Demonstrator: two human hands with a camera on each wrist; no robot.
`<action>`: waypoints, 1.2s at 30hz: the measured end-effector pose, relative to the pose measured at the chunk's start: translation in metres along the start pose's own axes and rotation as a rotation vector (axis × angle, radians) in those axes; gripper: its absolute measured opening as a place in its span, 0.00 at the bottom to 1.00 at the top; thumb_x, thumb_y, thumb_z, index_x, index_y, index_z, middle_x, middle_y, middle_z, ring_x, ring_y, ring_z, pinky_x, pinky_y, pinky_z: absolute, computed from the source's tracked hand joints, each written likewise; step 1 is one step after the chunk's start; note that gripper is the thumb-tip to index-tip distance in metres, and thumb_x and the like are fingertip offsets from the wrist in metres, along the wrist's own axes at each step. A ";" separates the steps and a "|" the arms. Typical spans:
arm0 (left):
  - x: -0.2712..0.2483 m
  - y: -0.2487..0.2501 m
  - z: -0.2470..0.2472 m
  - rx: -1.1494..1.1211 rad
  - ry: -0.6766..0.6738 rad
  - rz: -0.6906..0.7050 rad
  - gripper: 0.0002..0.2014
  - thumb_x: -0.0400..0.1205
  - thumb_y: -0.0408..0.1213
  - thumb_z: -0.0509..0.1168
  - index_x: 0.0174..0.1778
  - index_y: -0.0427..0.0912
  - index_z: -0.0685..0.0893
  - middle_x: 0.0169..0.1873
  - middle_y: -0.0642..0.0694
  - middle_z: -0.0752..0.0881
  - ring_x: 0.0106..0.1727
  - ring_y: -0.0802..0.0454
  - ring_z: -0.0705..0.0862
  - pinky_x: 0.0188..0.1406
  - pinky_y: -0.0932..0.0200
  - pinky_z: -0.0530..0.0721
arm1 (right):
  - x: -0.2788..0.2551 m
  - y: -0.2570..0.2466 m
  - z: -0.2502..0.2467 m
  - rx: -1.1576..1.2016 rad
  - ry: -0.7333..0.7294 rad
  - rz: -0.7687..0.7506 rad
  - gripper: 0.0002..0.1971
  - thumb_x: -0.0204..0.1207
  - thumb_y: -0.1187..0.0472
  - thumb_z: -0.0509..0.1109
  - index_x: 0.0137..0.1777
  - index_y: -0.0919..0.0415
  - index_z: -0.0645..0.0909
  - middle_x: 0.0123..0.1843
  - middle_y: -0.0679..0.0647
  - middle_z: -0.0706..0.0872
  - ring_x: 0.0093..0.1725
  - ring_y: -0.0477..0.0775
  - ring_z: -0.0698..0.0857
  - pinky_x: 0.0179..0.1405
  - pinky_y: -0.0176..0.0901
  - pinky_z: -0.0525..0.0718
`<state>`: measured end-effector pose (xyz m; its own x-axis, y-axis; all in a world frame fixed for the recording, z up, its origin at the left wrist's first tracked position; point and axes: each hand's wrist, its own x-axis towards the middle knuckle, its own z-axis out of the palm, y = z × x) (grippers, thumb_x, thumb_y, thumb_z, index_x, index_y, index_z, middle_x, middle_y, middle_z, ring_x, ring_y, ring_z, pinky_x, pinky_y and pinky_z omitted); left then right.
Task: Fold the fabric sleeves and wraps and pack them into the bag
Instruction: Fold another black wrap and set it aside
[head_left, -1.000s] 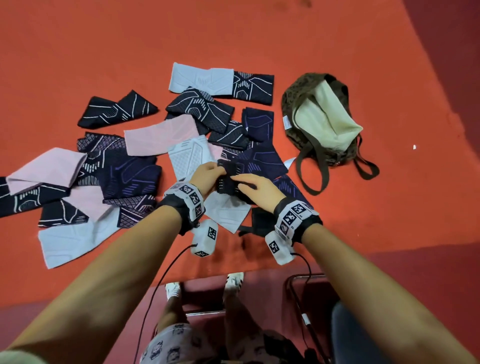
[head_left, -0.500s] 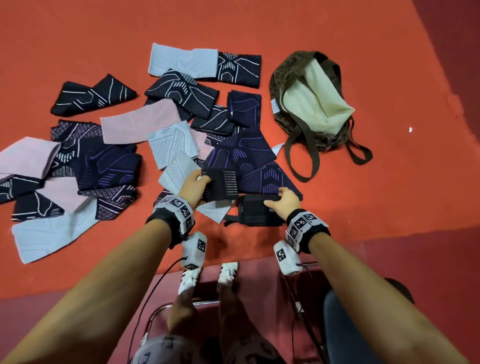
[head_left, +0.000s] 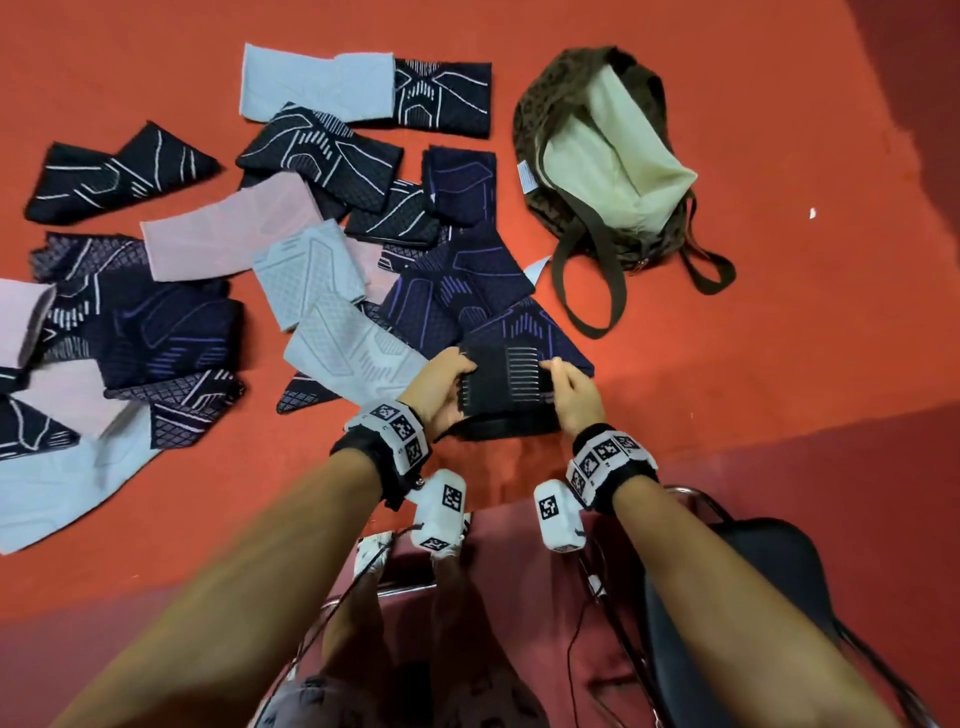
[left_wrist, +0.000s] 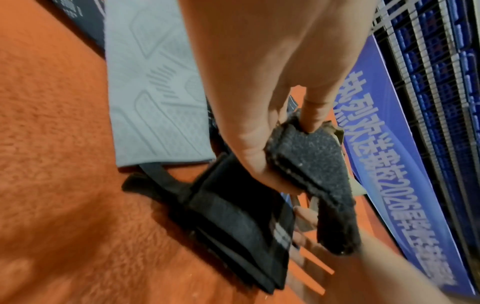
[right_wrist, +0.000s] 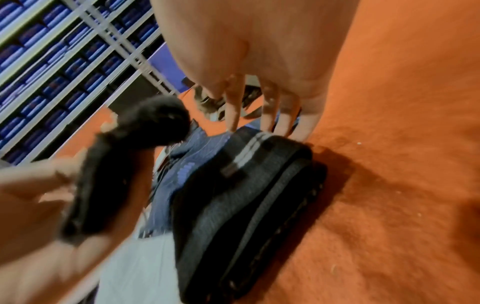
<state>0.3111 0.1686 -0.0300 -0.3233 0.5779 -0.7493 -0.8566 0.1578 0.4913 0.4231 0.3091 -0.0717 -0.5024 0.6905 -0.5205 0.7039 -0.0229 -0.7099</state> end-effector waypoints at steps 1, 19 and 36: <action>0.004 -0.006 0.005 0.045 0.007 0.010 0.11 0.81 0.26 0.52 0.46 0.39 0.79 0.40 0.42 0.85 0.37 0.52 0.85 0.37 0.58 0.86 | 0.000 0.002 -0.003 0.082 -0.001 0.043 0.17 0.81 0.45 0.60 0.43 0.52 0.88 0.47 0.54 0.91 0.51 0.58 0.87 0.57 0.51 0.82; 0.036 -0.033 -0.006 1.347 0.351 0.238 0.17 0.78 0.45 0.69 0.47 0.43 0.66 0.51 0.39 0.83 0.54 0.39 0.81 0.44 0.54 0.70 | 0.019 0.022 -0.001 -0.344 0.035 0.070 0.21 0.65 0.51 0.80 0.26 0.54 0.68 0.45 0.62 0.85 0.48 0.61 0.83 0.55 0.52 0.80; 0.016 0.067 -0.035 0.966 0.491 0.381 0.17 0.78 0.46 0.70 0.52 0.37 0.76 0.40 0.44 0.81 0.51 0.39 0.83 0.52 0.53 0.76 | 0.047 -0.097 -0.011 -0.452 -0.147 -0.187 0.28 0.74 0.54 0.73 0.72 0.62 0.72 0.69 0.63 0.77 0.70 0.63 0.74 0.68 0.50 0.71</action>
<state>0.2346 0.1603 -0.0245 -0.7987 0.3791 -0.4673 -0.0721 0.7107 0.6998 0.3367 0.3518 -0.0227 -0.6827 0.5431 -0.4889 0.7261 0.4288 -0.5376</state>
